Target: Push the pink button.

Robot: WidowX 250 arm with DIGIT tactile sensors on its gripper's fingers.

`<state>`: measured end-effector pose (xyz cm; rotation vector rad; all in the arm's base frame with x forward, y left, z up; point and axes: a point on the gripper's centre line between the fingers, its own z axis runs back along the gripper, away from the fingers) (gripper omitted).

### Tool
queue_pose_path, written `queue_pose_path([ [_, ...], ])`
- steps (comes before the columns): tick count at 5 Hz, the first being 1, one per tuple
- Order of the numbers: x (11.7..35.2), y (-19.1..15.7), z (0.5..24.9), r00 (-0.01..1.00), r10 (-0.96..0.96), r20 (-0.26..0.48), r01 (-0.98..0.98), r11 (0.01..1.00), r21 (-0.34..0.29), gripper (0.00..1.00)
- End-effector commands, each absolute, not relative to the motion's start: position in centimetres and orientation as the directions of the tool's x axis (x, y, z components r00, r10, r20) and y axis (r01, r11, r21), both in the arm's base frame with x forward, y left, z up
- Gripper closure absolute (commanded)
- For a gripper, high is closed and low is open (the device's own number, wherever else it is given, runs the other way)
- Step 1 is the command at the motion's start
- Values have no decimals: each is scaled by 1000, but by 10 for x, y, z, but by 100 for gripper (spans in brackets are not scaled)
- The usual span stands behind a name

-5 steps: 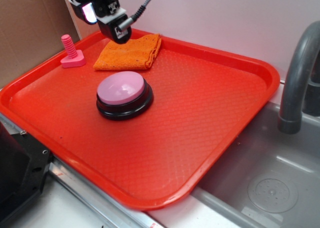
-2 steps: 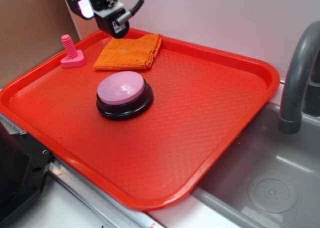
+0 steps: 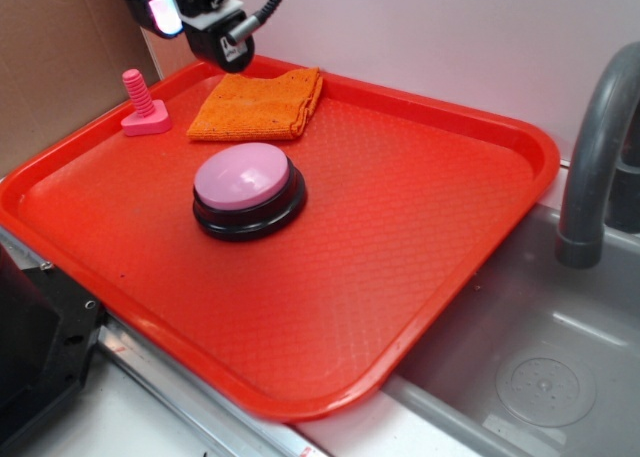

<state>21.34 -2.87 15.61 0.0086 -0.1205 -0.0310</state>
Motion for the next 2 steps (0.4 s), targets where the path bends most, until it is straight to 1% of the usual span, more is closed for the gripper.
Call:
queue_pose_path([
  [1,221,-28,184,983,-2,183,0,1000,11,0],
  [2,219,-31,188,983,5,185,-8,1000,15,0],
])
